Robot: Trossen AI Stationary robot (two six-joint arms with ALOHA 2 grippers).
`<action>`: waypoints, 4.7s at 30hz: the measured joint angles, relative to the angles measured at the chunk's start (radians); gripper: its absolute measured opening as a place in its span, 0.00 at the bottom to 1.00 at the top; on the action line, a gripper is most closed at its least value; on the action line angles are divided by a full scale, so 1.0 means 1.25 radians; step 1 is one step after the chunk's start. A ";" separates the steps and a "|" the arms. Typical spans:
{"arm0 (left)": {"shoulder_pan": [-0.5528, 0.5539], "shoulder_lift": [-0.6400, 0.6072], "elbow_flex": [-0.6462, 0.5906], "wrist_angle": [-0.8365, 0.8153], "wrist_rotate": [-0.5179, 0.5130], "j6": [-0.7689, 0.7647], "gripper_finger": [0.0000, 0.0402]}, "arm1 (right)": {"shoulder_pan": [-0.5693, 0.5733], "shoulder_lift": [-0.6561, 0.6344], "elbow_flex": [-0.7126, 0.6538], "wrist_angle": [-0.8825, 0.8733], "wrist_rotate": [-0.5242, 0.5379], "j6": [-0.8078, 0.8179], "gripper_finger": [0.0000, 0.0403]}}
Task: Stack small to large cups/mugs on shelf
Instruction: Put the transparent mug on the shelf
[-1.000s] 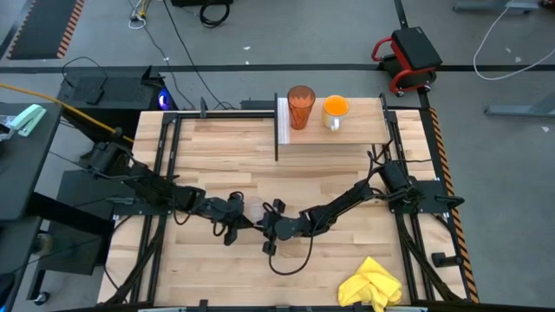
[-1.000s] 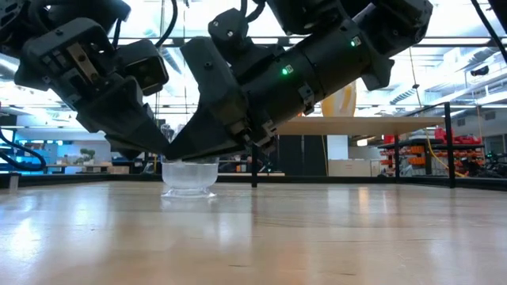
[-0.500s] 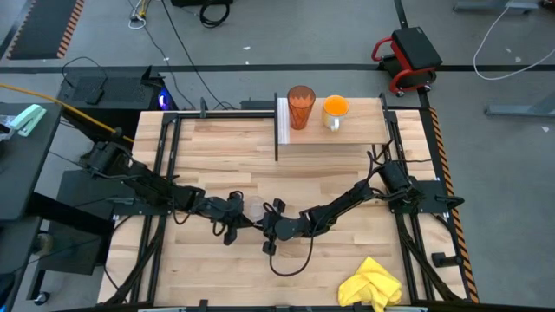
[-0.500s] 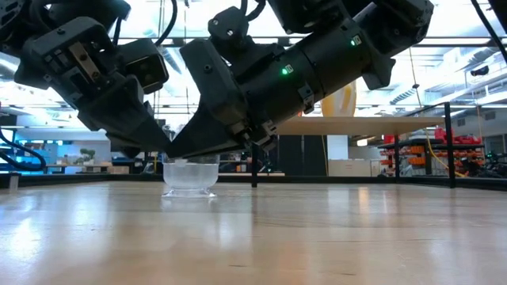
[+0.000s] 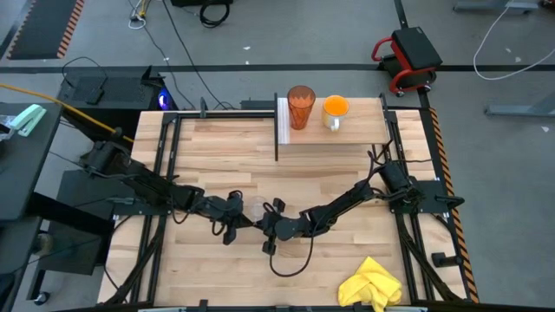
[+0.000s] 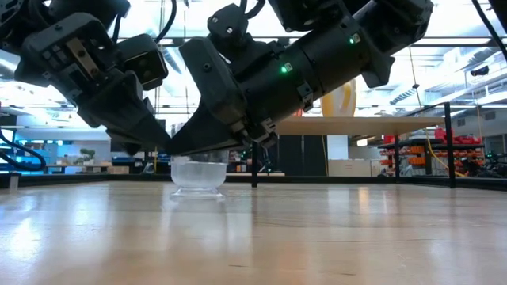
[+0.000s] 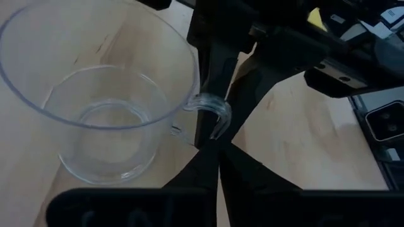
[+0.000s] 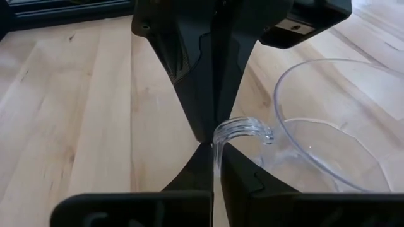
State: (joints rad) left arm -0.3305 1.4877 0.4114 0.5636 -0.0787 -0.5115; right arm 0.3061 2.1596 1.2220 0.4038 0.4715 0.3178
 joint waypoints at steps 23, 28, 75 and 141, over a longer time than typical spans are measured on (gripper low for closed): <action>-0.034 -0.062 0.002 -0.100 -0.054 0.023 0.04 | 0.107 -0.228 0.001 -0.430 0.172 0.073 0.02; -0.034 -0.062 0.002 -0.102 -0.058 0.028 0.05 | 0.161 -0.348 0.001 -0.611 0.262 0.148 0.02; -0.009 -0.062 0.001 -0.102 -0.069 0.063 0.06 | 0.381 -1.068 -0.348 -1.440 0.579 0.973 0.02; 0.053 -0.059 0.000 -0.083 -0.068 0.085 0.04 | -0.629 -1.224 -0.346 -0.882 -0.191 -0.174 0.02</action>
State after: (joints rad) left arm -0.2646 1.4139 0.4118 0.4605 -0.1642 -0.4055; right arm -0.4797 0.6298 0.7893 -0.6989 0.2323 0.1008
